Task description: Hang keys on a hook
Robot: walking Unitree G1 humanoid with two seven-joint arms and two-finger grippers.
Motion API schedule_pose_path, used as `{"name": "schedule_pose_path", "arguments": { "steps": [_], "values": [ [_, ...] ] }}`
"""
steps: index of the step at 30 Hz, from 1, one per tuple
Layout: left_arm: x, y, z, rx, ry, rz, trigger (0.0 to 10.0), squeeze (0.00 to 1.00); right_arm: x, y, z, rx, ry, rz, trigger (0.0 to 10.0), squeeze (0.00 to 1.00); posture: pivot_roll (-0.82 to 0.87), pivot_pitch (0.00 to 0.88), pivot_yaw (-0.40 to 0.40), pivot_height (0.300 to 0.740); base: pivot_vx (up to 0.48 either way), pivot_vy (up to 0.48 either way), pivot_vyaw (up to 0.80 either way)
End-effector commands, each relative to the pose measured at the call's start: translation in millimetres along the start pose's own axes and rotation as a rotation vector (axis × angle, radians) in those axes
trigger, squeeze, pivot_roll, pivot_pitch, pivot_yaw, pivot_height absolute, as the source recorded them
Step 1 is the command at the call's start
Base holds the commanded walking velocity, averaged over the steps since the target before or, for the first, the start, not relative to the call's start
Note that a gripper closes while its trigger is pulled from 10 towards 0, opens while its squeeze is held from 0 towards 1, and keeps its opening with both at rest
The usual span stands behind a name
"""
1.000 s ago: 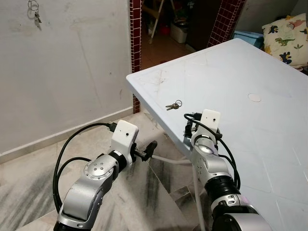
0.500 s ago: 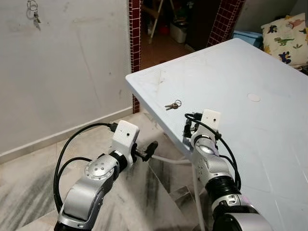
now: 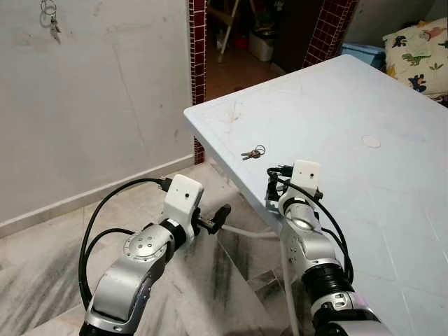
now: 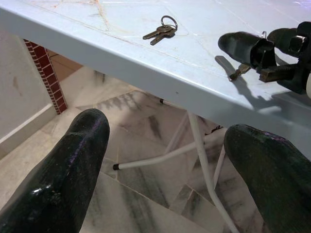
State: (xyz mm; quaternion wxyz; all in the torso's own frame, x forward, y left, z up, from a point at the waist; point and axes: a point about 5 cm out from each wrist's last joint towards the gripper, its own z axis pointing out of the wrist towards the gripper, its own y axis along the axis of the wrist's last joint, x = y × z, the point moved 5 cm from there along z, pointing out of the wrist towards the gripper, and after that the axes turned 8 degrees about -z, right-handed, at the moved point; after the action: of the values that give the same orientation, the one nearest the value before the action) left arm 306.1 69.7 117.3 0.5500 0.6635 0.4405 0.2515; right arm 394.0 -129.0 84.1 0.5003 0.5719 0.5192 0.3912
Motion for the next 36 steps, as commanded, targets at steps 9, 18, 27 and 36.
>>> {"name": "schedule_pose_path", "arguments": {
  "steps": [9, 18, 27, 36],
  "values": [
    [-4.6, 2.7, 0.8, -0.012, -0.012, 0.006, 10.0, 0.00, -6.2, -15.0, -4.7, 0.065, -0.024, 0.009, 0.0, 0.00, 0.22, 0.091, -0.054, 0.740, 0.000, 0.000, 0.00],
    [-3.7, 7.0, 0.6, -0.042, -0.005, -0.001, 10.0, 0.00, -9.4, 2.1, -8.9, -0.014, -0.015, -0.002, 10.0, 0.00, 0.22, 0.090, -0.055, 0.740, 0.000, 0.000, 0.00],
    [-7.0, 5.6, -9.9, -0.058, -0.047, 0.008, 10.0, 0.00, -24.5, 14.4, -29.8, -0.096, 0.023, -0.014, 10.0, 1.00, 0.20, 0.092, -0.052, 0.740, 0.000, 0.000, 0.00],
    [5.3, -6.5, -24.7, -0.024, -0.019, 0.038, 10.0, 0.00, -36.4, 5.6, -62.3, -0.102, 0.084, -0.012, 10.0, 1.00, 0.18, 0.087, -0.054, 0.740, 0.000, 0.000, 0.00]
  ]
}}
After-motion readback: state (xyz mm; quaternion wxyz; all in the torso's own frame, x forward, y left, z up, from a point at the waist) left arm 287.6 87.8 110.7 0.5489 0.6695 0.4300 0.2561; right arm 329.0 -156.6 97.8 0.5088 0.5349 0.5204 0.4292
